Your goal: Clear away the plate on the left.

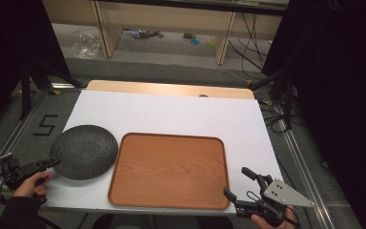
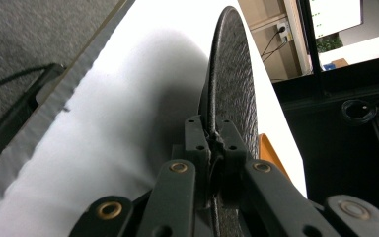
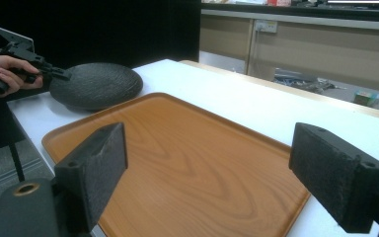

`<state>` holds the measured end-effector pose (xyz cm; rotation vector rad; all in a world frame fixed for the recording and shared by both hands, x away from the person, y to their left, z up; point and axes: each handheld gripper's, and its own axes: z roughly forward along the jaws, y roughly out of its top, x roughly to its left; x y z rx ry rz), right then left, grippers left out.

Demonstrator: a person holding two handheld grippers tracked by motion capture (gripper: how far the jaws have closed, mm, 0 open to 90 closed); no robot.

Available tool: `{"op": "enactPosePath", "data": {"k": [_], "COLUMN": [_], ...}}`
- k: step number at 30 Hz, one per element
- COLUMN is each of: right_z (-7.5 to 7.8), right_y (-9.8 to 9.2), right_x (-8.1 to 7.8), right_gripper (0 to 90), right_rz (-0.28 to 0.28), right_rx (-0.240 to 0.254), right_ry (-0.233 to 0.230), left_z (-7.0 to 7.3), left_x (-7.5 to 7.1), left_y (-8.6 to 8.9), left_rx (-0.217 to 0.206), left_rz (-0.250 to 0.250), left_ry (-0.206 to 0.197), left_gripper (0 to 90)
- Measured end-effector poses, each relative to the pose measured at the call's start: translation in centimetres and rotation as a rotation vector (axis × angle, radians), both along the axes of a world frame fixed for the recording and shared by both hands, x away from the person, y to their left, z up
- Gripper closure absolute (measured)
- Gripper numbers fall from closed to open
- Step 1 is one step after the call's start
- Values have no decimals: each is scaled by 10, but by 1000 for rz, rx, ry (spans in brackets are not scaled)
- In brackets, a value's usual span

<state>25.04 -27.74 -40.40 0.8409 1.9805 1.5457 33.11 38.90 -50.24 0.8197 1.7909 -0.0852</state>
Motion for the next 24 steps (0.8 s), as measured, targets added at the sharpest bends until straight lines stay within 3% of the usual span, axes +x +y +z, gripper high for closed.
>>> {"op": "enactPosePath", "data": {"k": [4, 5, 6, 9, 12, 14, 15, 18, 20, 21, 24], "right_z": [0, 0, 0, 0, -2, 0, -2, 0, 0, -1, 0], "right_y": [0, 0, 0, 0, 2, 0, 2, 0, 0, 1, 0], "right_x": [0, 0, 0, 0, 1, 0, 1, 0, 0, 1, 0], "right_gripper": [160, 160, 160, 160, 160, 160, 160, 160, 160, 160, 161], "right_rz": [2, 3, 9, 10, 14, 9, 13, 9, 9, 15, 8], "right_rx": [2, -4, 0, 0, 25, -1, 25, 2, 2, 18, 4], "right_ry": [1, 7, 6, 7, -6, 7, -7, 8, 5, 1, 7], "left_z": [0, 2, 1, 5, 3, 3, 3, 7, 8, 9, 11], "left_x": [-1, -2, -2, -2, -4, -5, -6, -6, -8, -8, -9], "left_y": [1, 1, 3, 6, 8, 10, 10, 11, 12, 13, 14], "left_rx": [-12, 6, -8, 13, -3, -14, -17, 0, 2, -2, 10], "left_rz": [9, 28, 11, 9, 24, 33, 34, 51, 50, 57, 71], "left_ry": [0, 26, -2, -16, -4, -5, -6, 2, -18, -15, 10], "left_gripper": [869, 869, 868, 866, 865, 865, 865, 861, 859, 857, 855]}}
